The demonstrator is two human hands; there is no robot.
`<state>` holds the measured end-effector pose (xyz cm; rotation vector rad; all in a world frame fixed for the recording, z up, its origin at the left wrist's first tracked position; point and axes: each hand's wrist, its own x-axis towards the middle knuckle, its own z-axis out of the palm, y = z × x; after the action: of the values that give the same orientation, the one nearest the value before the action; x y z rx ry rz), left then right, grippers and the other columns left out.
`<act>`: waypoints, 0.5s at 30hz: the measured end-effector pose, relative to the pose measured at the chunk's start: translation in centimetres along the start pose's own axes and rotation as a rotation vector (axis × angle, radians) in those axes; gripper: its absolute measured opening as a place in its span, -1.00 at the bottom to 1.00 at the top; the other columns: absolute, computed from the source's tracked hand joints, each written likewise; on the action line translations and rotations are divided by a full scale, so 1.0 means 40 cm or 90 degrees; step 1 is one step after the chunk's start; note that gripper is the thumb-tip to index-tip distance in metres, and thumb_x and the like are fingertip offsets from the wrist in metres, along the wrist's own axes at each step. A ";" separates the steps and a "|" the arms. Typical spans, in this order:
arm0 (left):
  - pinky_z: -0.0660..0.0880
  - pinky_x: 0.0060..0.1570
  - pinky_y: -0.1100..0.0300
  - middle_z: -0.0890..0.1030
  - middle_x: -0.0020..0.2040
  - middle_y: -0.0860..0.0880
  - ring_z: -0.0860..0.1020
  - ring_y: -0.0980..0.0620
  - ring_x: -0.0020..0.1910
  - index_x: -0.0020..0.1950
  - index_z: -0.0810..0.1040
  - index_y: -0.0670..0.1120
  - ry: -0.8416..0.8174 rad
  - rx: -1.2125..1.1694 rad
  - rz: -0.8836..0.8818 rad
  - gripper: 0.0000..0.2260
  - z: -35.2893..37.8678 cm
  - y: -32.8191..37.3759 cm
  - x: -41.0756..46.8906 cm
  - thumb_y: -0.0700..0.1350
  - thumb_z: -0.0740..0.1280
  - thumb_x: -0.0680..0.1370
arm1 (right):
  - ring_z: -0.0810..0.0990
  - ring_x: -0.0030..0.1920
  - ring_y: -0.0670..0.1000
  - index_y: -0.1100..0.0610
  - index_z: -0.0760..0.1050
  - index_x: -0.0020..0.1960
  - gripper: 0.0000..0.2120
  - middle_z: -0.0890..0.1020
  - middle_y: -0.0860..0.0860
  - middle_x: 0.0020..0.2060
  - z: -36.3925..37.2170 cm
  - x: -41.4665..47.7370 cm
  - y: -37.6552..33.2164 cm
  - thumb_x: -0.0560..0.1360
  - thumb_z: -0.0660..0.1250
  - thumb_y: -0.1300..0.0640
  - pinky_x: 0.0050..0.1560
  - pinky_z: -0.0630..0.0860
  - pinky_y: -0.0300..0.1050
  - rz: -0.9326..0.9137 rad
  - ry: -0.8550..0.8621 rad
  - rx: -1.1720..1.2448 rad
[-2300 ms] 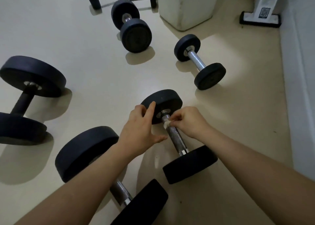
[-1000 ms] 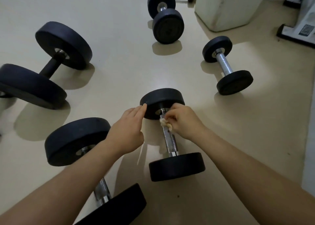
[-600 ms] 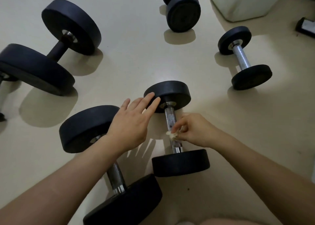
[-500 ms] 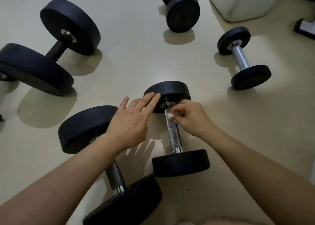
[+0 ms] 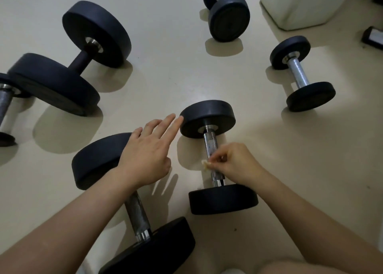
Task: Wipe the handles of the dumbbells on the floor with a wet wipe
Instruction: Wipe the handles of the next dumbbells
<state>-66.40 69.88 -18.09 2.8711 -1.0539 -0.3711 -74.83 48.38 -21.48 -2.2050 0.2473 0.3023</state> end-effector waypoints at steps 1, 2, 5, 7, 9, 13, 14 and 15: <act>0.13 0.46 -0.06 -0.08 0.58 0.05 0.02 -0.05 0.51 0.55 -0.23 0.10 0.013 -0.030 -0.007 -0.21 -0.002 0.005 -0.002 -0.09 0.23 0.49 | 0.57 -0.30 -0.12 0.08 0.69 -0.16 -0.86 0.63 -0.09 -0.29 0.001 -0.006 -0.001 0.39 0.49 0.01 -0.26 0.55 -0.22 0.000 0.007 0.016; 0.12 0.47 -0.02 -0.07 0.58 0.03 0.02 -0.05 0.52 0.56 -0.19 0.08 0.024 -0.074 0.005 -0.25 -0.002 0.018 0.004 -0.10 0.23 0.52 | 0.59 -0.29 -0.11 0.08 0.69 -0.15 -0.89 0.63 -0.09 -0.29 -0.001 0.015 0.003 0.40 0.49 0.05 -0.21 0.58 -0.15 0.008 0.078 0.041; 0.04 0.50 0.05 -0.08 0.59 -0.02 -0.04 -0.02 0.54 0.57 -0.12 0.02 0.052 -0.168 0.074 -0.29 0.004 0.082 0.054 0.07 0.24 0.56 | 0.63 -0.23 -0.03 0.09 0.68 -0.12 -0.93 0.64 -0.07 -0.28 -0.012 0.086 0.007 0.40 0.48 0.13 -0.11 0.61 0.06 0.050 0.230 0.100; -0.01 0.50 0.05 -0.17 0.58 -0.02 -0.12 0.00 0.54 0.56 -0.18 0.02 0.014 -0.168 0.070 -0.13 0.016 0.106 0.074 0.29 0.27 0.47 | 0.64 -0.27 -0.05 0.09 0.68 -0.17 -0.95 0.64 -0.10 -0.34 -0.009 0.060 0.018 0.39 0.50 0.12 -0.12 0.61 0.04 0.031 0.167 0.089; 0.00 0.50 -0.02 -0.27 0.56 0.01 -0.19 0.02 0.54 0.55 -0.26 0.03 -0.019 -0.131 0.059 0.06 0.036 0.101 0.072 0.42 0.31 0.33 | 0.64 -0.28 -0.08 0.06 0.68 -0.20 -0.97 0.66 -0.11 -0.35 -0.006 0.007 0.008 0.38 0.51 0.11 -0.12 0.62 -0.02 0.016 0.033 0.058; -0.03 0.50 -0.07 -0.40 0.52 0.06 -0.27 0.05 0.52 0.52 -0.37 0.04 -0.044 -0.097 0.051 0.19 0.052 0.072 0.053 0.48 0.32 0.23 | 0.61 -0.26 -0.11 0.06 0.68 -0.16 -0.95 0.65 -0.11 -0.30 0.002 0.066 0.002 0.39 0.50 0.11 -0.14 0.56 -0.14 0.015 0.194 0.057; -0.05 0.50 -0.05 -0.41 0.52 0.07 -0.26 0.05 0.53 0.51 -0.38 0.04 -0.046 -0.087 0.049 0.18 0.051 0.063 0.052 0.46 0.33 0.24 | 0.59 -0.29 -0.13 0.05 0.67 -0.18 -0.97 0.63 -0.12 -0.32 0.004 0.077 0.002 0.39 0.50 0.12 -0.17 0.55 -0.16 0.023 0.210 0.063; -0.06 0.50 -0.04 -0.41 0.51 0.08 -0.24 0.06 0.53 0.51 -0.39 0.05 -0.050 -0.083 0.045 0.16 0.049 0.054 0.048 0.44 0.34 0.27 | 0.58 -0.34 -0.15 0.04 0.65 -0.22 -0.95 0.62 -0.14 -0.37 0.008 0.070 0.011 0.38 0.51 0.12 -0.22 0.54 -0.18 0.026 0.186 0.074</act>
<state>-66.83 67.06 -20.08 2.7168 -1.0970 -0.5303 -72.34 48.18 -22.86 -2.1252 0.4584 -0.0150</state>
